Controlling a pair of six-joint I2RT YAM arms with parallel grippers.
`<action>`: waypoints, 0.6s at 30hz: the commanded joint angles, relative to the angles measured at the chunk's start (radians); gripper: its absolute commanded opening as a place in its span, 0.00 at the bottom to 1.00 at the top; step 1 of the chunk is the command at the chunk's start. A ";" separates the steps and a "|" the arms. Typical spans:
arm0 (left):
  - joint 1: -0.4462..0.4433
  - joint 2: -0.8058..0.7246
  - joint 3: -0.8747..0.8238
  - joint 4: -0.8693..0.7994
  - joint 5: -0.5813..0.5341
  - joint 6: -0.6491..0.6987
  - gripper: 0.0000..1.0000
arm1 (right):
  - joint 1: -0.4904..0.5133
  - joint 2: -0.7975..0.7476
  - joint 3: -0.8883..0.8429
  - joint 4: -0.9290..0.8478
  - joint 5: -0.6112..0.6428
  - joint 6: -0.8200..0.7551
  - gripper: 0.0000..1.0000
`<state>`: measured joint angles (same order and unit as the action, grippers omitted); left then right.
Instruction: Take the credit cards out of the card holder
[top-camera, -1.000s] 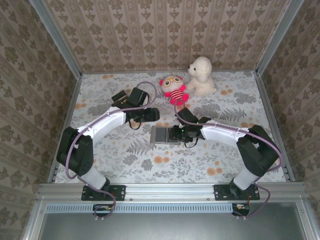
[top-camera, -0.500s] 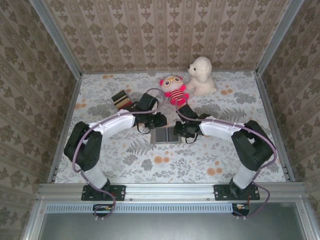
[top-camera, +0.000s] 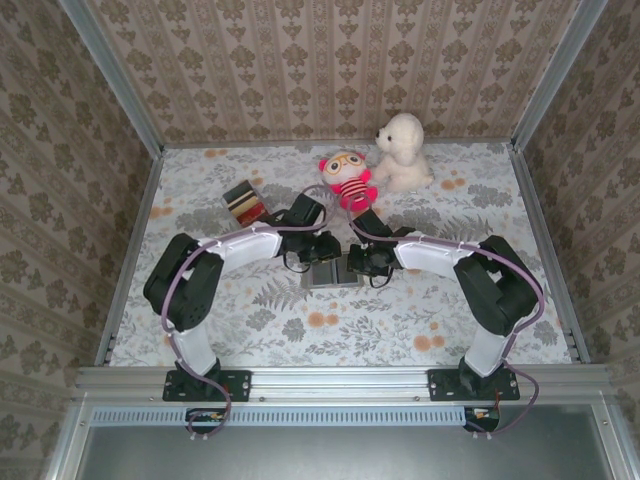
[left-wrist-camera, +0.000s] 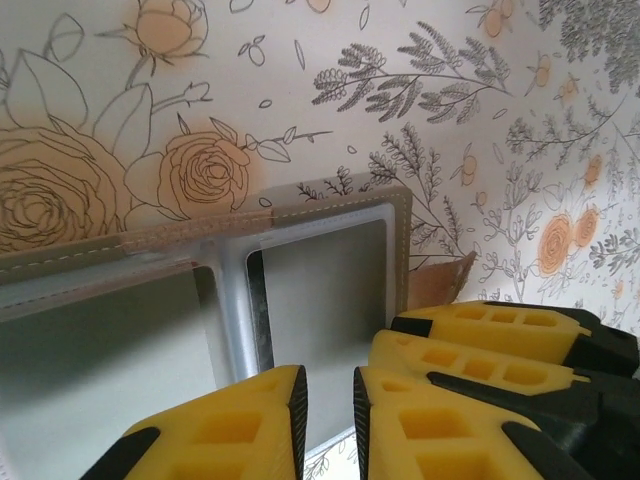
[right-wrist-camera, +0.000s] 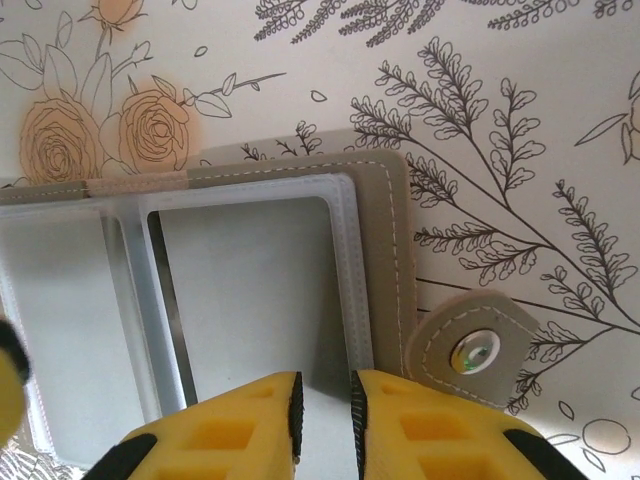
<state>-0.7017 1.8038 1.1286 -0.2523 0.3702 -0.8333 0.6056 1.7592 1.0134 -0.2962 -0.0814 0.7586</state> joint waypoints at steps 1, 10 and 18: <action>-0.009 0.030 0.004 0.001 0.005 -0.028 0.22 | -0.004 0.028 0.016 -0.040 0.008 -0.014 0.25; -0.009 0.055 0.005 -0.031 -0.017 -0.034 0.22 | -0.004 0.043 0.001 -0.028 -0.008 -0.005 0.25; -0.008 0.067 -0.014 -0.019 -0.014 -0.051 0.23 | -0.006 0.049 -0.003 -0.027 -0.018 -0.003 0.24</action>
<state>-0.7063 1.8523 1.1267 -0.2611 0.3595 -0.8642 0.6044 1.7741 1.0138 -0.2947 -0.0856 0.7589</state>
